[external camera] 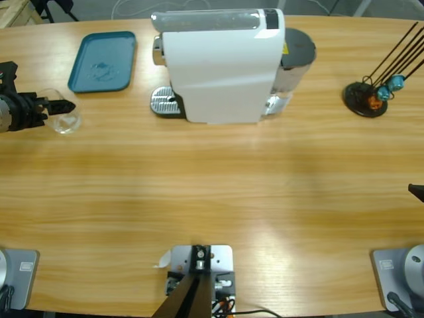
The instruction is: Pour coffee
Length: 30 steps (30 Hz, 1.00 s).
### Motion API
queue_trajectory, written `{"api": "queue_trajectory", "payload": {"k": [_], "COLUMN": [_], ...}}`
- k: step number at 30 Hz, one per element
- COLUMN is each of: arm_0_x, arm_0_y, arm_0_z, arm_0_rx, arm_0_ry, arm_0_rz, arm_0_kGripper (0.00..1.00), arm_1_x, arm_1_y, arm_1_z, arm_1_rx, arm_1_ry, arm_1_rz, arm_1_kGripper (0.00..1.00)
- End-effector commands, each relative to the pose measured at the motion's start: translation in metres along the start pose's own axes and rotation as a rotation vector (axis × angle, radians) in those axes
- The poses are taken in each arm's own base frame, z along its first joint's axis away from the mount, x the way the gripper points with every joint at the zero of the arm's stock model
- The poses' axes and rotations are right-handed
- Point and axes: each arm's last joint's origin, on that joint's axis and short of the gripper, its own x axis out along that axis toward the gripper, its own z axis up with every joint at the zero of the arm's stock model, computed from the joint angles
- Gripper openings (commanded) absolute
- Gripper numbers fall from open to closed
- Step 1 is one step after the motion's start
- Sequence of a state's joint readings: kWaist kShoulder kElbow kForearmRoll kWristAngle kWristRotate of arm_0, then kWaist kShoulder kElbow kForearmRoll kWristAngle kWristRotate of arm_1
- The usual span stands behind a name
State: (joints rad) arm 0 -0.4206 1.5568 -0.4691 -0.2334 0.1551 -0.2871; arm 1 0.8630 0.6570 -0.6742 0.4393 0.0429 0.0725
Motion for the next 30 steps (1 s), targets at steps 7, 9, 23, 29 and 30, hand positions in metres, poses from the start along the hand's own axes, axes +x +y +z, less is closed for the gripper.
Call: {"api": "queue_trajectory", "payload": {"k": [7,9,23,29,30], "arm_0_x": [-0.051,-0.043,0.016,0.033,0.036], "arm_0_y": [-0.054,-0.063,-0.112,-0.126,-0.128], "arm_0_z": [0.038,0.045,0.071,0.071,0.072], "arm_0_rx": [0.379,0.447,0.670,0.687,0.689], "arm_0_ry": [-0.050,-0.023,0.015,0.042,0.044], "arm_0_rz": [-0.475,-0.475,-0.501,-0.521,-0.523], "arm_0_kGripper": [0.098,0.098,0.098,0.098,0.098], "arm_1_x": [0.002,0.002,0.001,0.001,0.001], "arm_1_y": [-0.001,-0.001,-0.001,-0.001,-0.001], "arm_1_z": [-0.012,-0.012,-0.014,-0.015,-0.014], "arm_1_rx": [0.013,0.011,0.010,0.010,0.010], "arm_1_ry": [0.019,0.018,0.012,0.012,0.012], "arm_1_rz": [-0.001,-0.001,-0.002,-0.001,-0.001], "arm_1_kGripper": [0.977,0.977,0.977,0.977,0.977]}}
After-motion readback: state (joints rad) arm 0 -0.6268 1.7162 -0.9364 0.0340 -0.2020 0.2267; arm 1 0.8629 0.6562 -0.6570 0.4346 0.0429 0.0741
